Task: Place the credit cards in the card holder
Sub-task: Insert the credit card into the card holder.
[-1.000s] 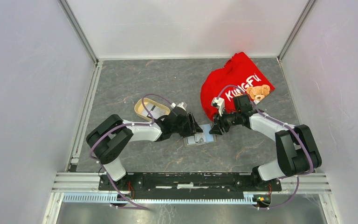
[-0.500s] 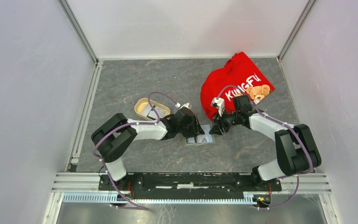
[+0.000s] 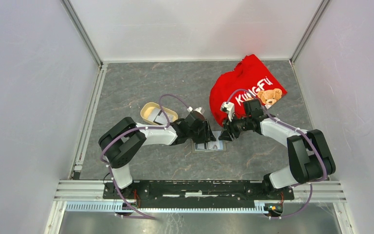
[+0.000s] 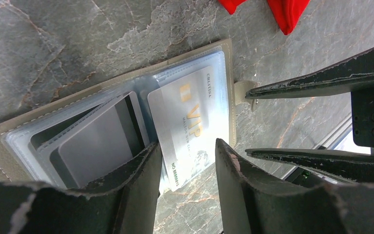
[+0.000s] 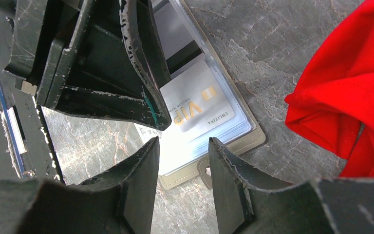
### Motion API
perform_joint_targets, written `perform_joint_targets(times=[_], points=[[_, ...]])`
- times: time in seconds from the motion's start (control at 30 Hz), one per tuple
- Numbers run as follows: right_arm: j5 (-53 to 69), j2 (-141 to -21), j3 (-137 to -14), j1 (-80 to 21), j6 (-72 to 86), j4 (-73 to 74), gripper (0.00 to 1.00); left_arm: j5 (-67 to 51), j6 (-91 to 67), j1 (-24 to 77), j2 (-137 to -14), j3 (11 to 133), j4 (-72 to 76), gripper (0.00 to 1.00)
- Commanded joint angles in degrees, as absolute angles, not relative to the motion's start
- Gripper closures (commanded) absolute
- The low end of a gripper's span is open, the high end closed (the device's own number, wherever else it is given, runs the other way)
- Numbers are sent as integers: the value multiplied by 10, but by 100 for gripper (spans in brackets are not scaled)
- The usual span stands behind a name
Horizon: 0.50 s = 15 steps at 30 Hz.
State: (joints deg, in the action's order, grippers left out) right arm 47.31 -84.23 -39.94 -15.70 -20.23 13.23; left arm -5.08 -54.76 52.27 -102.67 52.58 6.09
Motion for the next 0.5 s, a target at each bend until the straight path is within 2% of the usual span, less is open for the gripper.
perform_joint_targets(times=[0.0,0.47], points=[[479,-839,-413,-155,-204,122,52,-73,-504,527,-1030,535,54,48],[511,-832,-410,-140,-207,123,51,-142,-537,502,-980,452,156,42]])
